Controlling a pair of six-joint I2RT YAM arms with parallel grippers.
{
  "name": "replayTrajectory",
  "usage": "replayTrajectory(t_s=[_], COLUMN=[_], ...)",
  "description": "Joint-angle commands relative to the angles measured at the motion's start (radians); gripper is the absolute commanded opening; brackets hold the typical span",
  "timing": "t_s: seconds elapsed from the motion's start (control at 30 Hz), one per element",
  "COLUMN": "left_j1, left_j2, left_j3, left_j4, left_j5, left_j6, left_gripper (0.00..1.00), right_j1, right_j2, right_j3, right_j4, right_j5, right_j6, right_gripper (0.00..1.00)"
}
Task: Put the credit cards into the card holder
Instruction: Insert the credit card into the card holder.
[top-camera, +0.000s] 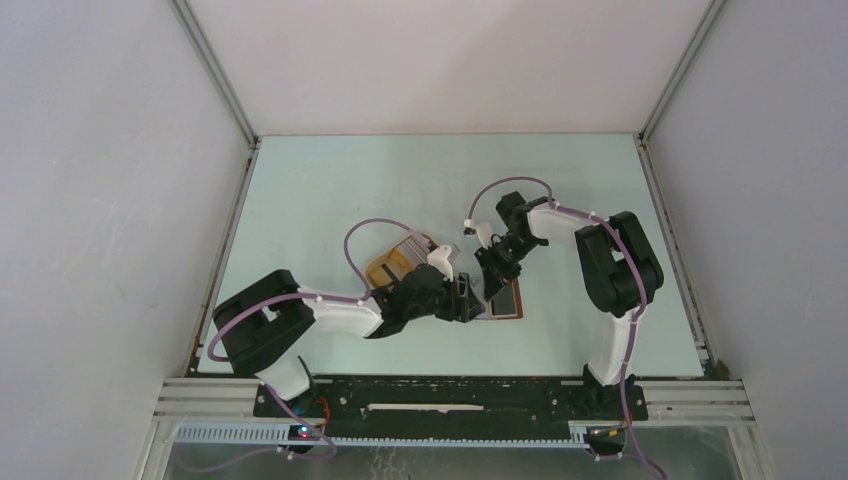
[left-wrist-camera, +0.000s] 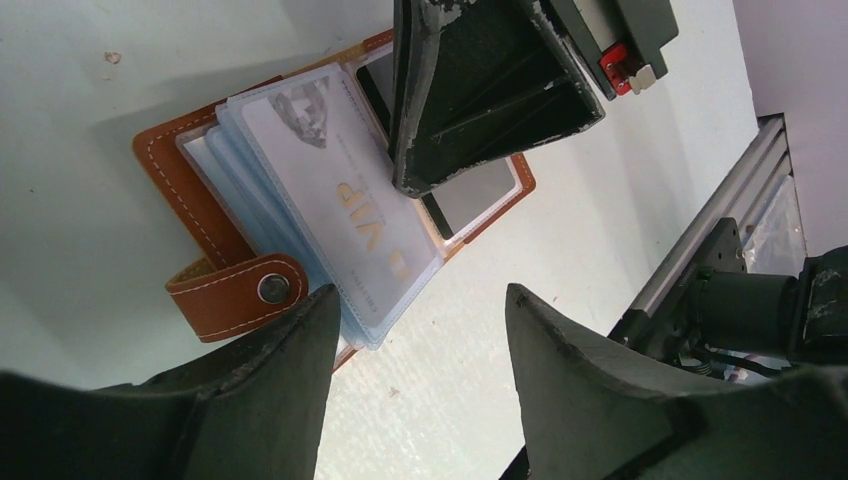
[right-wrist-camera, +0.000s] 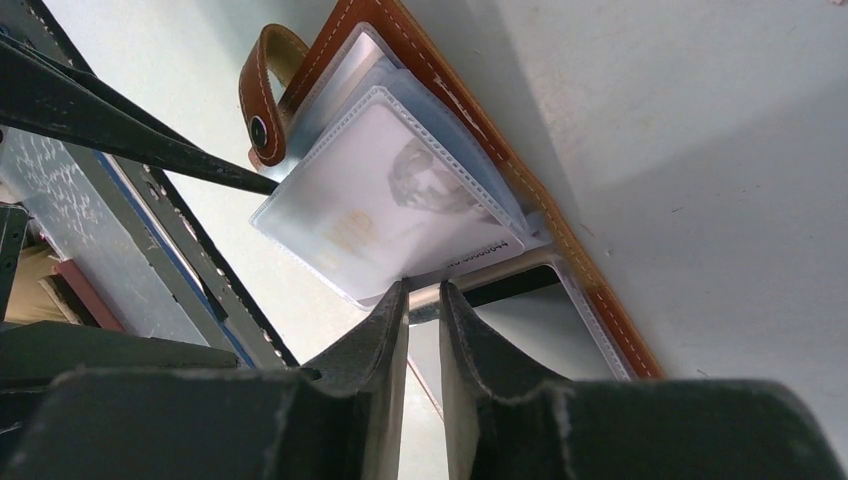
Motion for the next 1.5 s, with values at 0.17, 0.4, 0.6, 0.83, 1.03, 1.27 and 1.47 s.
replayTrajectory(t_s=[0.17,0.4,0.6,0.83,1.03,1.27,1.47], left_j1=[0.001,0.003,0.004,0.014,0.047,0.072,0.076], left_j2=[-0.029,-0.022,-0.016,-0.011,0.018,0.028,0.058], left_j3=[0.007,0.019,0.032,0.043,0.041,0.03,0.038], left_j4=[0.062,0.064,0.064,0.056,0.081,0.095,0.1], left_j5=[0.032,0.04,0.055,0.053,0.057,0.033,0.042], left_j6=[0.004,0.017,0.027,0.038,0.011,0.007,0.004], left_gripper=[0.66,0.66,0.66,0.67,0.69,0.7,0.71], right_j1=[-0.008,-0.017,-0.03,-0.036,-0.04,-0.042,-0.042], right_j2=[-0.056,-0.106,-0.118,-0.128,-0.078,-0.008,0.029], right_j3=[0.026,0.031,0.031,0.031,0.031,0.031,0.037], right_j4=[-0.022,-0.038,-0.042,-0.039,-0.019,0.003,0.003], right_j5=[-0.039,-0.068,-0.08,-0.081,-0.084,-0.07,-0.041], right_j6=[-0.032,-0.04,-0.04,-0.039,0.001,0.045,0.061], right_gripper=[0.28,0.35,0.38,0.38,0.32,0.21,0.18])
